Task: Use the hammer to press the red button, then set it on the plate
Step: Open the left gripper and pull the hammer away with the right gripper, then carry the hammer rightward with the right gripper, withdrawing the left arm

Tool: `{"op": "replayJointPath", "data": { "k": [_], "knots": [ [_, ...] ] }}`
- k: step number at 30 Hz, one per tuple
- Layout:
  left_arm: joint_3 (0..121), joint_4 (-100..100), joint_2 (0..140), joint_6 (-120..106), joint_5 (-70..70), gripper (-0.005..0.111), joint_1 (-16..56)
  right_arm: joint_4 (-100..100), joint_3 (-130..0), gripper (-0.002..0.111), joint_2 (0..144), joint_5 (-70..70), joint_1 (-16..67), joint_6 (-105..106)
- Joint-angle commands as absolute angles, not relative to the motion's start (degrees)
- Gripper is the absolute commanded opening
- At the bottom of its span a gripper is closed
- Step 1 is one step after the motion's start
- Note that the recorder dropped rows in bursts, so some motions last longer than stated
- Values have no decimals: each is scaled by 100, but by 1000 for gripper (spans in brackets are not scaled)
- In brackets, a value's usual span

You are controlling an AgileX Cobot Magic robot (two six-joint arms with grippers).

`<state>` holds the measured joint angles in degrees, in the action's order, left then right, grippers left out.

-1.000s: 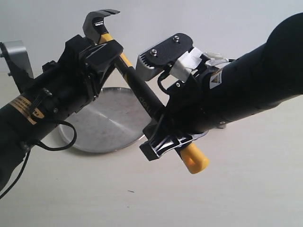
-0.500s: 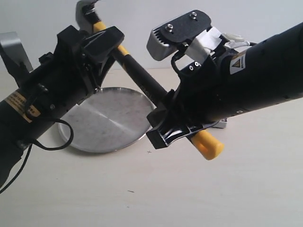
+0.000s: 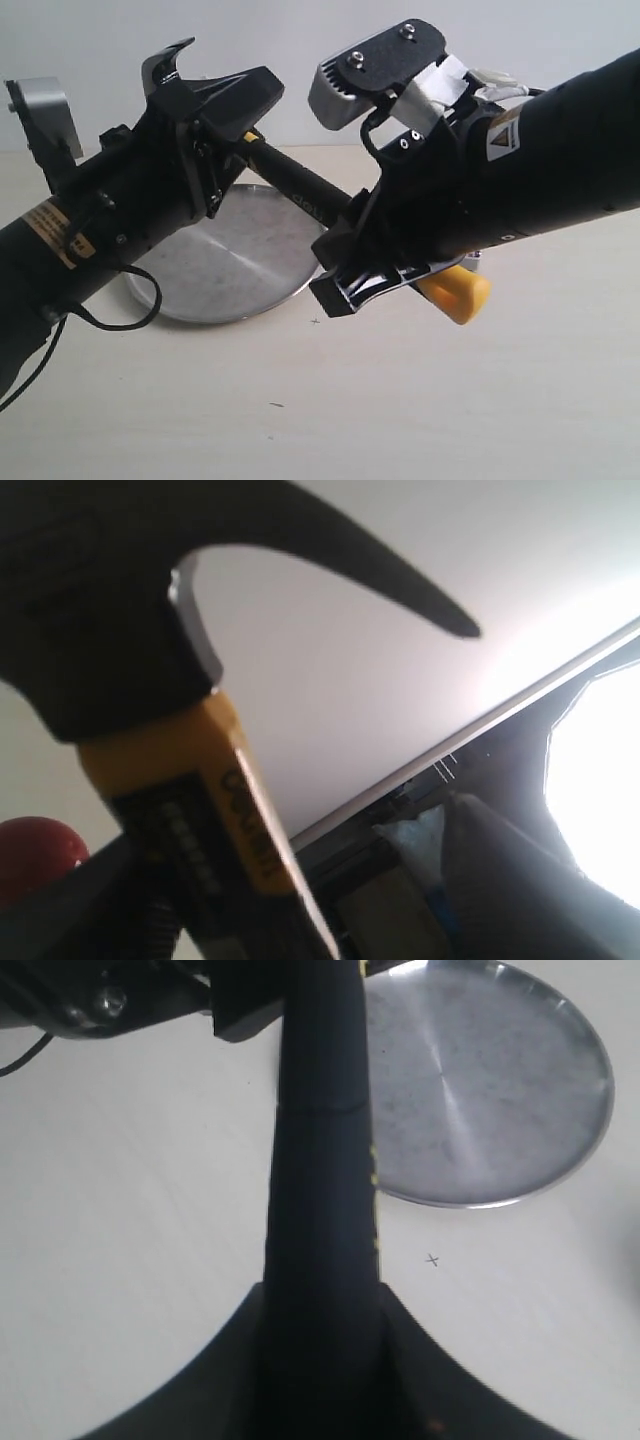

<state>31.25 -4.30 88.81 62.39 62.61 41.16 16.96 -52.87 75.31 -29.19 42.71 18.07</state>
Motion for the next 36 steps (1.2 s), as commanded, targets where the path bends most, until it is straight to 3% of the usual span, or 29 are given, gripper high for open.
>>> {"op": "replayJointPath", "data": {
  "k": [1,8,15,17,19,23,36],
  "knots": [
    [3158,-753,8853,6188,6405,67,4113,860,-5353,0,7465,-2407,4264,797],
    [3158,-1020,8776,6188,6369,67,4113,-478,-5353,0,7455,-2368,4193,-690],
    [2995,-1143,8450,6004,6176,66,4094,-554,-5342,0,6973,-2583,3621,-852],
    [2857,-1156,8343,5994,6176,60,4002,-554,-5342,0,6787,-2764,3461,-932],
    [2685,-1250,8203,5994,6176,47,3872,-554,-5243,0,6614,-2865,3323,-1026],
    [2099,-1540,7823,5729,6176,0,3543,-554,-4748,0,6226,-2714,3079,-1340],
    [153,-1313,5864,4033,6189,0,3391,-723,-3970,0,5945,-3298,2829,-1766]
  ]
}}
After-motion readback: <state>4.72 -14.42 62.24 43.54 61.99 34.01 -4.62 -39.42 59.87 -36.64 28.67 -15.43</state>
